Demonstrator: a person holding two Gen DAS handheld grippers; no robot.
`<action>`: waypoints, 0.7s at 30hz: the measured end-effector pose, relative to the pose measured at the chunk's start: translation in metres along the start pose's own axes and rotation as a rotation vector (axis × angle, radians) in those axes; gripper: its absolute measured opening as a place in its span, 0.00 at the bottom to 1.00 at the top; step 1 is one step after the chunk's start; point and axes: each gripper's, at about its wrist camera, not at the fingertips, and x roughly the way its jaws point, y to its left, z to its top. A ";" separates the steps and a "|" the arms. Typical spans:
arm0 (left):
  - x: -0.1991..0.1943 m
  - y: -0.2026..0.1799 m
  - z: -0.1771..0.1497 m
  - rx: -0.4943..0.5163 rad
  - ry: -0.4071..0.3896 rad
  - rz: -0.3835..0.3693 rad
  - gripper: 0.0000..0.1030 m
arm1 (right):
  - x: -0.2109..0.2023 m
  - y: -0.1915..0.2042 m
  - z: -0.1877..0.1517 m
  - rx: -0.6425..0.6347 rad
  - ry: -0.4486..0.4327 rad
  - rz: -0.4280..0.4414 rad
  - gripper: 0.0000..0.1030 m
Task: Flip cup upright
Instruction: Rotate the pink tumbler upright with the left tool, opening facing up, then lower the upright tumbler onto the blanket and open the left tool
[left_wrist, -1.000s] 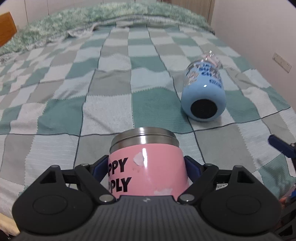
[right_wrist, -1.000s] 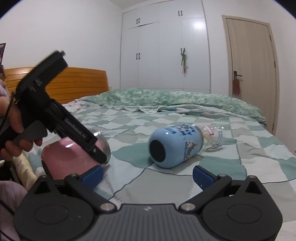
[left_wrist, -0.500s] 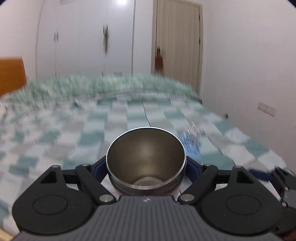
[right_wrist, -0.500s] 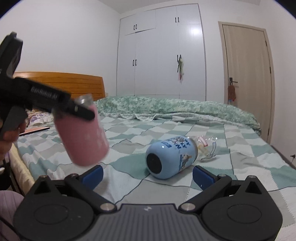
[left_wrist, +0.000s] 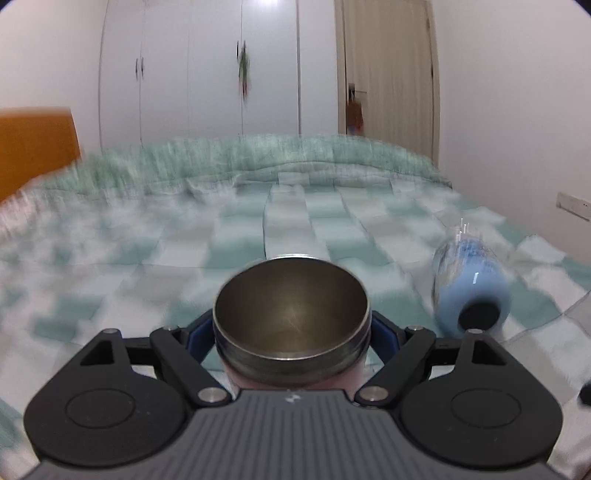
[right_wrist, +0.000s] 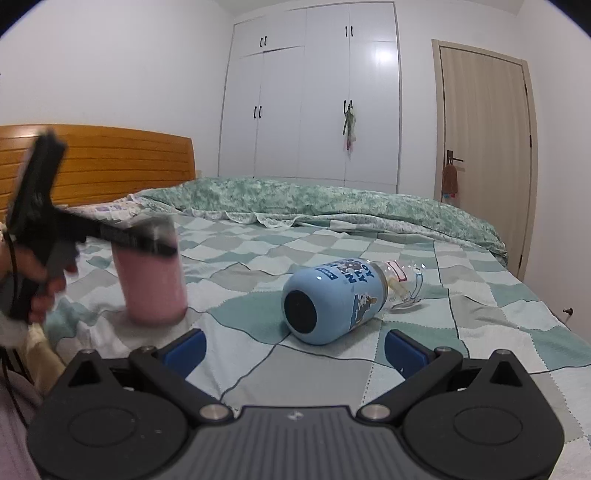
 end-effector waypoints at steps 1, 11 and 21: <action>0.001 0.002 -0.001 0.002 -0.009 -0.011 0.82 | 0.002 0.000 0.001 -0.001 0.001 -0.004 1.00; -0.017 0.004 0.000 -0.011 -0.051 -0.009 1.00 | 0.006 0.007 0.004 -0.011 -0.006 -0.007 1.00; -0.122 -0.022 0.000 0.028 -0.303 0.021 1.00 | -0.034 0.018 0.010 0.011 -0.083 -0.005 1.00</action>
